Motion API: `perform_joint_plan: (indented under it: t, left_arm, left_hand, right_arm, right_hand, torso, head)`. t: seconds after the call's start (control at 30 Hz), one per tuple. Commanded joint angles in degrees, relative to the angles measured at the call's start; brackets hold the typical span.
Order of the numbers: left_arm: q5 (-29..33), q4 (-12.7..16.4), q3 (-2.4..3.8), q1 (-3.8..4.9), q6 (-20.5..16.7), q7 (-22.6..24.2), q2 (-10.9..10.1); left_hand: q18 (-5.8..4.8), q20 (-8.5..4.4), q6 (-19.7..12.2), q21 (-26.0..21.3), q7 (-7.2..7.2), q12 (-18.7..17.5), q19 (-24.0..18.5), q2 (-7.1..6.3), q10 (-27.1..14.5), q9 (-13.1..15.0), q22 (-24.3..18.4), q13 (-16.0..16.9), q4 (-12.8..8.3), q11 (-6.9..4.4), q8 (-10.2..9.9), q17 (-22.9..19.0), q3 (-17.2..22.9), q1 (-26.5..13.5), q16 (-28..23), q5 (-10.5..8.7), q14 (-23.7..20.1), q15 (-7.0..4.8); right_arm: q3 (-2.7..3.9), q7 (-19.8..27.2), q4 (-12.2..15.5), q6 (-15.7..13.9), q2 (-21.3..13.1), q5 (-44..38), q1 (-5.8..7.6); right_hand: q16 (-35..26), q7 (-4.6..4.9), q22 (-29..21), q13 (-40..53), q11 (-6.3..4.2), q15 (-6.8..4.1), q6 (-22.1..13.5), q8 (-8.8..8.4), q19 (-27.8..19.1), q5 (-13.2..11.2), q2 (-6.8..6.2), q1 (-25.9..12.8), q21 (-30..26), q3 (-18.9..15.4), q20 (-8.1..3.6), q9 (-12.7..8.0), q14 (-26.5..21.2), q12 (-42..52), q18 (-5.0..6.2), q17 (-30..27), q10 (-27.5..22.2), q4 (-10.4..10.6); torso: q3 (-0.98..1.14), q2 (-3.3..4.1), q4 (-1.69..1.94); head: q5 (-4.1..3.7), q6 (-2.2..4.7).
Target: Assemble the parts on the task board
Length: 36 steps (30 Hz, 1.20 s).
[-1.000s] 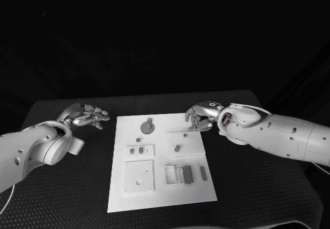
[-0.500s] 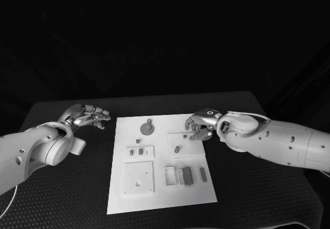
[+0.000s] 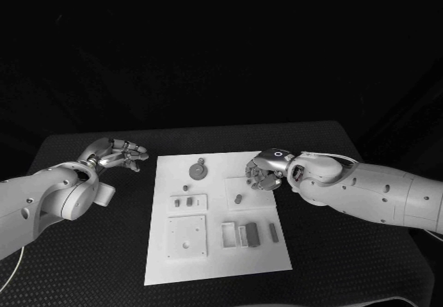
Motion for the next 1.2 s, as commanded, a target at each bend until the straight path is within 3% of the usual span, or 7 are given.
perform_joint_plan:
  t: [0.03, 0.23, 0.43, 0.7, 0.97, 1.2]
  left_arm:
    - [0.5, 0.1, 0.05, 0.03, 0.6, 0.6, 0.2]
    - [0.5, 0.0, 0.05, 0.03, 0.6, 0.6, 0.2]
    - [0.5, -0.1, 0.05, 0.03, 0.6, 0.5, 0.2]
    - [0.5, -0.1, 0.05, 0.03, 0.6, 0.3, 0.3]
    - [0.5, -0.1, 0.05, 0.03, 0.8, 0.1, 0.2]
    - [0.5, -0.2, 0.05, 0.03, 1.0, -0.1, 0.2]
  left_hand:
    - [0.41, -0.09, -0.4, 0.1, -0.07, -0.3, -0.4, 0.01, -0.5, 0.0, -0.1, 0.1, 0.0, 0.07, 0.2, 0.0, -0.2, -0.6, -0.3, -0.28, -0.3, -0.09]
    - [0.41, -0.09, -0.5, 0.1, -0.06, -0.3, -0.4, 0.03, -0.5, 0.0, -0.2, 0.1, 0.0, 0.08, 0.2, 0.0, -0.3, -0.7, -0.3, -0.28, -0.3, -0.09]
    - [0.41, -0.10, -0.6, 0.1, -0.03, -0.3, -0.3, 0.03, -0.6, 0.0, -0.2, 0.1, 0.0, 0.09, 0.2, 0.0, -0.3, -0.7, -0.3, -0.28, -0.3, -0.08]
    - [0.41, -0.10, -0.9, 0.1, 0.11, -0.3, -0.3, 0.00, -0.8, -0.1, -0.5, 0.2, 0.0, 0.14, 0.1, 0.0, -0.5, -0.8, -0.4, -0.28, -0.2, -0.05]
    - [0.42, -0.10, -1.0, 0.1, 0.16, -0.3, -0.2, 0.00, -0.9, -0.1, -0.6, 0.2, 0.1, 0.15, 0.0, 0.0, -0.6, -0.9, -0.4, -0.28, -0.2, -0.05]
    - [0.43, -0.10, -1.1, 0.2, 0.18, -0.3, -0.2, -0.01, -0.9, -0.1, -0.6, 0.2, 0.1, 0.16, 0.0, 0.1, -0.6, -0.9, -0.4, -0.28, -0.2, -0.05]
  right_arm:
    - [-0.01, 0.7, -0.1, 0.9, 0.2, 0.5, -0.16]
    - [-0.01, 0.9, -0.3, 1.4, 0.7, 0.5, -0.64]
    - [-0.01, 0.6, -0.4, 1.3, 1.1, -0.3, -0.84]
    - [-0.01, 0.5, -0.3, 1.5, 1.4, -0.8, -0.92]
    - [-0.12, -0.1, -0.3, 2.9, 1.6, -3.0, -1.29]
    - [-0.25, -0.8, -0.2, 2.9, 1.7, -5.6, -1.46]
  right_hand:
    - [0.5, -0.03, 0.4, -0.5, 0.23, -0.05, 0.8, 0.42, 0.4, 0.2, 0.78, 0.0, 0.3, 0.1, -0.07, 0.1, -0.3, -1.4, 1.18, -0.3, -0.2, -0.6]
    - [1.1, -0.43, 0.9, -2.2, 1.20, 0.86, 2.0, 0.78, 0.6, 0.2, 1.35, 0.3, 0.2, 0.4, -0.19, 0.2, -0.3, -5.0, 1.18, -0.9, -2.1, -0.9]
    - [1.7, -0.73, 1.4, -3.6, 1.52, 1.15, 2.9, 0.88, 0.7, 0.2, 2.22, 1.4, 0.0, 0.7, -0.24, 0.2, -0.4, -7.0, 1.18, -1.4, -1.7, -1.1]
    - [1.8, -0.86, 1.7, -6.4, 2.92, 2.49, 3.4, 0.67, 0.1, 0.2, 3.33, 2.4, -0.7, 0.6, 0.13, -0.1, -1.4, -10.7, 1.18, -2.2, -4.3, -1.1]
    - [2.1, -0.94, 2.0, -7.7, 3.09, 2.65, 3.7, 0.56, -0.1, 0.2, 4.02, 2.6, -1.1, 0.5, 0.29, -0.3, -1.8, -11.5, 1.18, -2.7, -3.7, -1.1]
    - [3.1, -1.42, 2.5, -8.7, 2.62, 2.20, 5.0, 0.88, 0.8, 0.2, 4.34, 2.6, -1.0, 0.2, 0.00, -0.3, -1.2, -11.6, 1.18, -3.0, -1.7, -1.1]
  torso:
    - [0.00, 0.01, -0.02]
    - [-0.04, 0.00, -0.02]
    - [0.01, 0.02, 0.01]
    - [-0.02, 0.00, 0.00]
    - [0.01, 0.01, -0.05]
    - [0.06, 0.02, -0.05]
  head:
    - [0.10, -0.08]
    - [0.00, -0.20]
    - [0.06, -0.29]
    - [0.06, -0.28]
    - [0.05, -0.39]
    - [0.02, -0.47]
